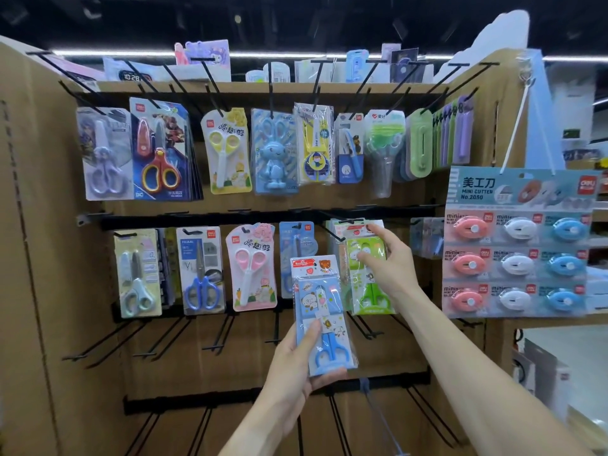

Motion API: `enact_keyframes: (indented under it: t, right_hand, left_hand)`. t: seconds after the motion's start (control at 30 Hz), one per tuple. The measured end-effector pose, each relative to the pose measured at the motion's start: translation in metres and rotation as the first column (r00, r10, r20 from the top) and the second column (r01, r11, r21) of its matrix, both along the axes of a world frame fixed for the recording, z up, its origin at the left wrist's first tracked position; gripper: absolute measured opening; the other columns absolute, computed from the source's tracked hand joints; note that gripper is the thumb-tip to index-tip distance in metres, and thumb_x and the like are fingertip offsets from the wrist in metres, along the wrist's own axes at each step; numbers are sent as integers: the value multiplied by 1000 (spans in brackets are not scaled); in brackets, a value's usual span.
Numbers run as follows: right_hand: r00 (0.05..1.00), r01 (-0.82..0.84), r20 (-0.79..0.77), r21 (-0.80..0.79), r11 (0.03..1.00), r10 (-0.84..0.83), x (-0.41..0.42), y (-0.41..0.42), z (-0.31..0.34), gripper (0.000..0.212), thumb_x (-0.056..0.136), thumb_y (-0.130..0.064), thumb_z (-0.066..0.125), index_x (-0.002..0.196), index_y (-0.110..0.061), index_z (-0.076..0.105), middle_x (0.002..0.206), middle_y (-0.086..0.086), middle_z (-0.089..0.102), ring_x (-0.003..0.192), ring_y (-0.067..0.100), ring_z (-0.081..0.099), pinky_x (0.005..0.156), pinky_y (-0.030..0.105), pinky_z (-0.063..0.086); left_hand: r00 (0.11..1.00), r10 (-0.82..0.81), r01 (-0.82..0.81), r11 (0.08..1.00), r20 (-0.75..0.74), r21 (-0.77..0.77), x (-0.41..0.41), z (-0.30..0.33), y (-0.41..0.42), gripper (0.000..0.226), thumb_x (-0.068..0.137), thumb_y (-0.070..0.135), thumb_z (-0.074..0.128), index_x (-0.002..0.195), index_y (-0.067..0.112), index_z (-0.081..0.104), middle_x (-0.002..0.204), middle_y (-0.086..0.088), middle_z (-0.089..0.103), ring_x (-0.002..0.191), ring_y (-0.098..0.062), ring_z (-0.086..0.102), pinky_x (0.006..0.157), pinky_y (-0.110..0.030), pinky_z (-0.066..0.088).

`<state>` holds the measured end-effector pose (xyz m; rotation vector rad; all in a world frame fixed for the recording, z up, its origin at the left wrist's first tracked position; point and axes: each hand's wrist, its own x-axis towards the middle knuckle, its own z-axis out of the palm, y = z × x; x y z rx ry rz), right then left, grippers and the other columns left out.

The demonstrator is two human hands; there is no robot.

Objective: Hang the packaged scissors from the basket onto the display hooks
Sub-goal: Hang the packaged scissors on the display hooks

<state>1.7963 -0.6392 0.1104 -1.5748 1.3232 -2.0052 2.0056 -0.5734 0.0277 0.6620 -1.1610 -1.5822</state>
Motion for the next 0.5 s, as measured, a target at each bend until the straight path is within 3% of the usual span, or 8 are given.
enact_keyframes:
  t: [0.1,0.27,0.37,0.5]
  right_hand:
    - [1000,-23,19,-2,1000,23,3,0,3,61,92,-3,74,143,-32,58,124,-5,70,105,10,72,84,36,64]
    - [1000,-4,17,-12,1000,4,5,1,6,61,93,-3,74,144,-31,58,123,-12,67,99,-4,70,77,19,60]
    - [1000,20,1,-22,1000,-20,3,0,2,62,92,-5,75,144,-34,59,134,-9,65,115,6,66,94,30,59]
    - [999,33,-22,-4,999,-33,0,-6,-2,61,91,-9,76,141,-41,59,134,-7,64,121,14,64,100,43,58]
  left_hand:
    - [1000,-6,6,1000,-8,3,2,2,0,29,103,32,62,131,25,63,116,-6,80,103,-30,78,72,-42,68]
    - [1000,-9,9,1000,-14,22,3,0,-1,29,102,32,64,130,25,63,114,-7,80,104,-31,78,69,-40,68]
    - [1000,-16,17,999,-12,28,3,-2,-2,30,101,33,64,131,26,63,115,-7,80,104,-31,78,69,-41,68]
    - [1000,-20,20,999,-13,25,5,-3,-3,32,100,34,65,131,26,62,116,-8,80,104,-31,78,72,-42,68]
